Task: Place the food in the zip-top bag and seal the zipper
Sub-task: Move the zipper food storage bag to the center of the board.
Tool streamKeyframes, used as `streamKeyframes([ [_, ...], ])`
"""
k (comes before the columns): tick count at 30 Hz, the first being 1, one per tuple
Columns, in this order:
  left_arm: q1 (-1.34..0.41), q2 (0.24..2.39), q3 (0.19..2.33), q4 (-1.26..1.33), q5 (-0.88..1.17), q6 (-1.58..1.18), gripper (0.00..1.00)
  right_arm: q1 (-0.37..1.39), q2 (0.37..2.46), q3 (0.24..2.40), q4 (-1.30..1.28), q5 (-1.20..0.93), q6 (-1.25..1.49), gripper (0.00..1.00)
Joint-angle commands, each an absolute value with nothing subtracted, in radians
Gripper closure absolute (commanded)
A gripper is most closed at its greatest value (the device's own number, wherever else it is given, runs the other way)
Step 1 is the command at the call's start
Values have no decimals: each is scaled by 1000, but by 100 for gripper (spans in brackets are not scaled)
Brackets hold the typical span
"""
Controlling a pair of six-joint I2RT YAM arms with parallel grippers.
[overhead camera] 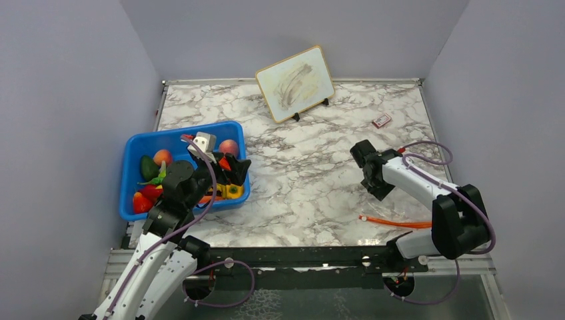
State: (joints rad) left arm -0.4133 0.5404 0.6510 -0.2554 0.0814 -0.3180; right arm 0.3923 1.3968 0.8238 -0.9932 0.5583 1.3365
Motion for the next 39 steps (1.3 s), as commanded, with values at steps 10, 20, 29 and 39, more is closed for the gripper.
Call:
streamKeyframes([
  [10,-408,532,637,-232,94,-301,1,387,1418,798,-925,546,1342,99],
  [20,-408,567,626,-165,178,-353,1,388,1271,799,-690,358,1002,99],
  [29,-408,596,606,-127,228,-344,1,389,1120,730,-392,6,909,99],
  [39,-408,593,604,-121,263,-342,1,411,1280,722,-49,-341,854,99],
])
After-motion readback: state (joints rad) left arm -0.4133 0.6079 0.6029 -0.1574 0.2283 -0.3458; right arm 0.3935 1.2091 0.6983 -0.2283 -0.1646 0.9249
